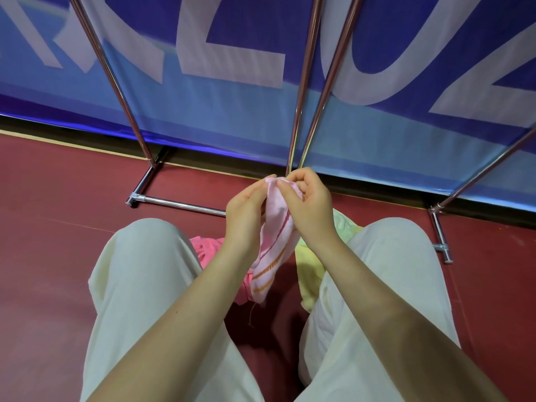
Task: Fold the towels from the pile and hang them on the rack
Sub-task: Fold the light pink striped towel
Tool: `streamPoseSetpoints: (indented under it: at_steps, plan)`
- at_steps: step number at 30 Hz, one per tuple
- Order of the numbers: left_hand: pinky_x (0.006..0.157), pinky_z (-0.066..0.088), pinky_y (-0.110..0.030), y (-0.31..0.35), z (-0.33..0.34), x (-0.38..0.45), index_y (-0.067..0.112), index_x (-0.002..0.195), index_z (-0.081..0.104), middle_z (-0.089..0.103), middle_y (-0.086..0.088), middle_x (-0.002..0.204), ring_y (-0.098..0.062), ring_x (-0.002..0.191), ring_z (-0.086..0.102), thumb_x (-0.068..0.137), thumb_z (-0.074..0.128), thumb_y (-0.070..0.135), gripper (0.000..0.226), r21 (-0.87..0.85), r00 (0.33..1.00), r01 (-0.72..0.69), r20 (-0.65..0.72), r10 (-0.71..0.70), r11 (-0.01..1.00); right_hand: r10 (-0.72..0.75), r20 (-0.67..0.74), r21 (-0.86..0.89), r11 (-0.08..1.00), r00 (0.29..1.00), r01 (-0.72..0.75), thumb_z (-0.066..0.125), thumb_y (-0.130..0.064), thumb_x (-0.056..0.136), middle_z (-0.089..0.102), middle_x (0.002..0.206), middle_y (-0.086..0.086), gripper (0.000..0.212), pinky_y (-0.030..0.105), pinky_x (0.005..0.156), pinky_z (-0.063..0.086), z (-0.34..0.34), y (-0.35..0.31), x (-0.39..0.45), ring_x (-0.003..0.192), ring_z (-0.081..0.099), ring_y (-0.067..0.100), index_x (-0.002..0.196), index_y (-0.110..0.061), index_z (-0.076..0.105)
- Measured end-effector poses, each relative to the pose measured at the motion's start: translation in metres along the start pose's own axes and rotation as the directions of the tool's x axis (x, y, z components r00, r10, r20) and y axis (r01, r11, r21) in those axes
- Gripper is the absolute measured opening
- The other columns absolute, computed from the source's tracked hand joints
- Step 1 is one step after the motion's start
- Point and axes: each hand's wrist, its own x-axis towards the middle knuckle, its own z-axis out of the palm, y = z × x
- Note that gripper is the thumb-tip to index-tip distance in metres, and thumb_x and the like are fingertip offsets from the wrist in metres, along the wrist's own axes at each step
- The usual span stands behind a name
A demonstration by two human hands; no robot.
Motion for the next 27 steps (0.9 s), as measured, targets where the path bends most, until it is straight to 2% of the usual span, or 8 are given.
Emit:
streamPoseSetpoints:
  at_steps: [4,7,10,13,16,20,25,27]
  plan:
    - [0.081,0.049,-0.034,-0.004,-0.002,0.006,0.005,0.093,0.073,0.071,-0.015,0.096,-0.025,0.092,0.064,0.09,0.059,0.027,0.026,0.03,1.0,0.013,-0.009,-0.012,0.999,0.0,0.012,-0.021,1.0,1.0,0.001,0.066,-0.019,0.089,0.061,0.07,0.001,0.014,0.016,0.062,0.043,-0.001,0.003,0.004,0.065,0.056,0.007,0.084,-0.012,0.055]
    - [0.086,0.047,-0.031,-0.007,-0.004,0.011,0.01,0.1,0.075,0.073,-0.007,0.1,-0.02,0.099,0.065,0.091,0.06,0.033,0.029,0.025,0.999,0.038,0.006,-0.038,0.999,0.028,0.043,0.016,0.999,0.999,-0.028,0.064,-0.016,0.091,0.057,0.065,-0.003,0.014,0.013,0.057,0.041,-0.002,0.006,0.009,0.059,0.053,0.001,0.082,-0.013,0.054]
    - [0.076,0.047,-0.029,-0.007,-0.005,0.014,0.015,0.096,0.076,0.073,0.0,0.087,-0.015,0.082,0.064,0.094,0.058,0.028,0.022,0.076,1.0,0.015,-0.028,-0.013,0.997,0.069,0.103,0.068,0.995,0.992,-0.076,0.062,-0.015,0.092,0.051,0.06,0.0,0.015,0.023,0.053,0.038,-0.003,0.009,0.012,0.053,0.047,0.009,0.081,-0.014,0.052]
    - [0.087,0.052,-0.038,-0.005,-0.008,0.02,0.009,0.095,0.073,0.073,-0.008,0.096,-0.025,0.095,0.067,0.093,0.059,0.029,0.024,0.147,0.995,-0.048,-0.076,0.06,0.988,0.034,0.198,0.064,0.997,0.98,-0.048,0.06,-0.014,0.093,0.045,0.057,-0.007,0.021,0.028,0.054,0.036,-0.003,0.012,0.015,0.056,0.043,0.015,0.075,-0.018,0.049]
    - [0.077,0.05,-0.026,0.001,-0.01,0.022,0.011,0.088,0.068,0.07,-0.003,0.088,-0.012,0.083,0.064,0.097,0.057,0.021,0.017,0.19,0.985,-0.118,-0.103,0.14,0.975,-0.006,0.285,0.043,0.999,0.958,-0.007,0.06,-0.01,0.092,0.043,0.059,-0.014,0.023,0.017,0.056,0.034,-0.001,0.015,0.014,0.057,0.041,0.004,0.073,-0.012,0.048]
    - [0.072,0.045,-0.013,0.011,-0.019,0.022,0.019,0.084,0.061,0.063,0.008,0.083,0.003,0.074,0.058,0.098,0.053,0.014,0.017,0.208,0.968,-0.195,-0.114,0.222,0.958,-0.023,0.362,0.035,0.999,0.932,0.011,0.063,-0.013,0.09,0.04,0.066,0.003,0.029,0.023,0.059,0.031,-0.001,0.023,0.006,0.063,0.037,0.009,0.073,0.006,0.048]
    - [0.068,0.043,-0.015,0.022,-0.037,0.021,0.015,0.087,0.059,0.058,0.007,0.078,-0.002,0.07,0.053,0.099,0.052,0.016,0.013,0.218,0.948,-0.241,-0.155,0.277,0.946,0.008,0.413,-0.019,1.0,0.91,0.0,0.06,-0.018,0.092,0.03,0.065,-0.002,0.035,0.025,0.057,0.025,0.0,0.035,-0.012,0.062,0.029,0.006,0.065,-0.007,0.039]
    - [0.071,0.044,-0.018,0.024,-0.047,0.022,0.015,0.088,0.059,0.059,0.004,0.081,-0.006,0.074,0.054,0.099,0.052,0.016,0.013,0.211,0.941,-0.239,-0.191,0.28,0.948,0.035,0.411,-0.065,0.998,0.911,-0.009,0.058,-0.024,0.091,0.029,0.066,0.0,0.037,0.028,0.058,0.024,0.002,0.044,-0.019,0.062,0.028,0.007,0.067,-0.003,0.039]
